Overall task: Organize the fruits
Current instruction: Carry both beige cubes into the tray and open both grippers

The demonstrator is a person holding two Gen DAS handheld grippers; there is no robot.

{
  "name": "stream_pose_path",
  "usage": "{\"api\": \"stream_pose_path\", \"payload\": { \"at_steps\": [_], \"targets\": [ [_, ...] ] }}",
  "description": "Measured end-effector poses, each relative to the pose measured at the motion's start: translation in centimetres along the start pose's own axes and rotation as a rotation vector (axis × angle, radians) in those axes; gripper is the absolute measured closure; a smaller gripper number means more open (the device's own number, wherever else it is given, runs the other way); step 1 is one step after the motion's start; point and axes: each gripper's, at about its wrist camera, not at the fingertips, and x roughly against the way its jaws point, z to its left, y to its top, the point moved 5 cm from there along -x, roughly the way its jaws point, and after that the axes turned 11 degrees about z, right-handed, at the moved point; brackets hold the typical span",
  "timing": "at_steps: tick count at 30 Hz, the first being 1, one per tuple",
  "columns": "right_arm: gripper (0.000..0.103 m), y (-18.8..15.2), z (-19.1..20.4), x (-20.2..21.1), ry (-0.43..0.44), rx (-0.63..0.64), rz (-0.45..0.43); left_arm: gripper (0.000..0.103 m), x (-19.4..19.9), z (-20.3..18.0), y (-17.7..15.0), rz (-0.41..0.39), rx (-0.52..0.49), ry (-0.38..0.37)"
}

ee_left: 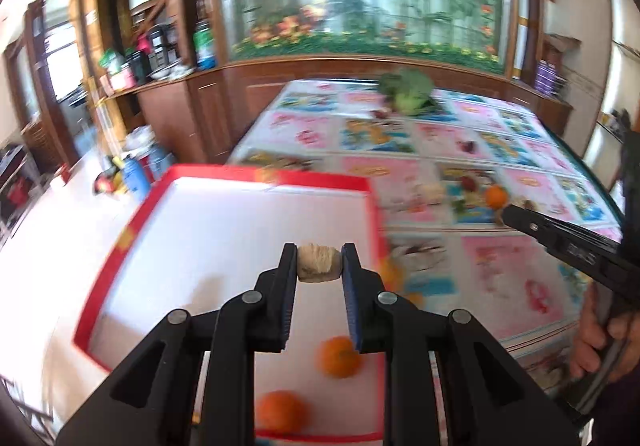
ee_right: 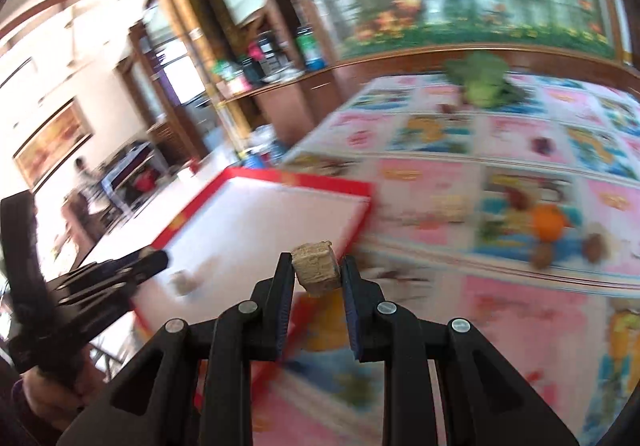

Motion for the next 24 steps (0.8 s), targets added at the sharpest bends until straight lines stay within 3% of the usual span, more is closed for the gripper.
{"api": "stream_pose_path", "payload": {
  "at_steps": [9,17,24],
  "targets": [
    [0.081,-1.9,4.7,-5.1,0.033,0.094,0.118,0.079,-0.9,8.4,-3.2,0.045,0.135,0.101],
    [0.081,-2.2,5.7,-7.0,0.023,0.121,0.162,0.079,-2.6,8.9,-5.4,0.105,0.13,0.086],
    [0.078,-2.4,6.1,-7.5,0.019,0.129,0.178,0.079,-2.5,8.8,-5.2,0.104,0.108,0.092]
  ]
}}
